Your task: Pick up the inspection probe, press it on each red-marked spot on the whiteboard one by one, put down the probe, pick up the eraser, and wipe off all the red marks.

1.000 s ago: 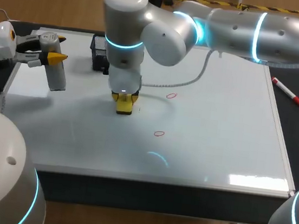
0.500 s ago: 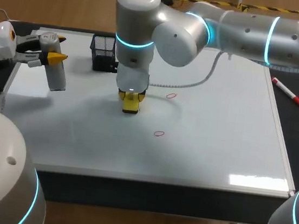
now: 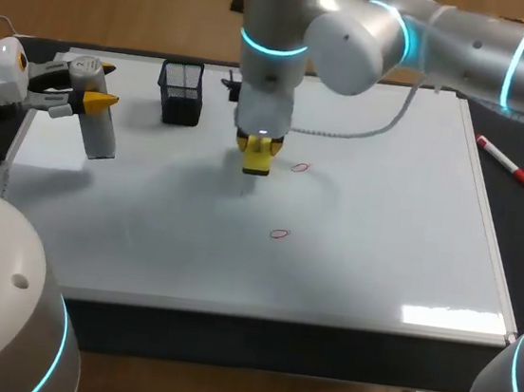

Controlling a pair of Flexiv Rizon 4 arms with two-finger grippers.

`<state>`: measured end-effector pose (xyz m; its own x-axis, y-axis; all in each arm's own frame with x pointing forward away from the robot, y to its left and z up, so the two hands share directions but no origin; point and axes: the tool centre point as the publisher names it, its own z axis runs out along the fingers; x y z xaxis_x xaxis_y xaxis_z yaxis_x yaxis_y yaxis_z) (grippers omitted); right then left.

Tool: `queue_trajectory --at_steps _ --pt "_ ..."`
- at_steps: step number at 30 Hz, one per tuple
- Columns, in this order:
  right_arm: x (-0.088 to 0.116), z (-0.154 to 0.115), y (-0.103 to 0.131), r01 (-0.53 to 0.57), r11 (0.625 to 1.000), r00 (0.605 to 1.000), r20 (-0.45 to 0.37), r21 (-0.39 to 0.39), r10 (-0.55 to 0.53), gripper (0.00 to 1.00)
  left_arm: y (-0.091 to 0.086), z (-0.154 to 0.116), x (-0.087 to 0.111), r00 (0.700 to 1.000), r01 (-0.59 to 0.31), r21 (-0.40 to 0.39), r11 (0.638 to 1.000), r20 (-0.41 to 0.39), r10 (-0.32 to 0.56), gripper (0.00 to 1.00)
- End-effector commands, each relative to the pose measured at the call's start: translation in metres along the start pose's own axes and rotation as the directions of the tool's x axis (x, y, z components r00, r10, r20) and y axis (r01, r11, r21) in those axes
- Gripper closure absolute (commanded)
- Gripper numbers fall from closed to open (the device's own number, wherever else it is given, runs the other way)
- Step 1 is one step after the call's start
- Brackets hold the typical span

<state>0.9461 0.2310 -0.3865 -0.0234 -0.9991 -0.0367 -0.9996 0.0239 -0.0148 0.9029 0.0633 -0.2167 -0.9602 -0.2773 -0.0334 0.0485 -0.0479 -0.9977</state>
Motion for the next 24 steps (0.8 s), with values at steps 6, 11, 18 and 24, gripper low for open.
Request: queue_trajectory --at_steps 6,11,18,24 --pt "0.067 -0.017 -0.014 -0.064 0.998 0.998 0.029 -0.001 0.064 1.0 -0.001 0.0 0.0 1.0 -0.001 0.0 1.0 0.003 0.001 1.0" --pt "0.1 -0.022 -0.022 -0.11 0.994 0.994 0.015 0.01 0.11 1.0 -0.001 0.0 0.0 1.0 -0.001 0.0 1.0 0.003 0.001 1.0" --pt "0.151 -0.022 -0.03 -0.193 0.981 0.981 -0.005 0.008 0.193 1.0 -0.001 0.0 0.0 1.0 -0.001 0.0 1.0 0.003 0.001 1.0" --pt "0.193 -0.02 -0.033 -0.266 0.964 0.964 -0.004 0.0 0.266 1.0 -0.001 0.0 0.0 1.0 -0.001 0.0 1.0 0.003 0.001 1.0"
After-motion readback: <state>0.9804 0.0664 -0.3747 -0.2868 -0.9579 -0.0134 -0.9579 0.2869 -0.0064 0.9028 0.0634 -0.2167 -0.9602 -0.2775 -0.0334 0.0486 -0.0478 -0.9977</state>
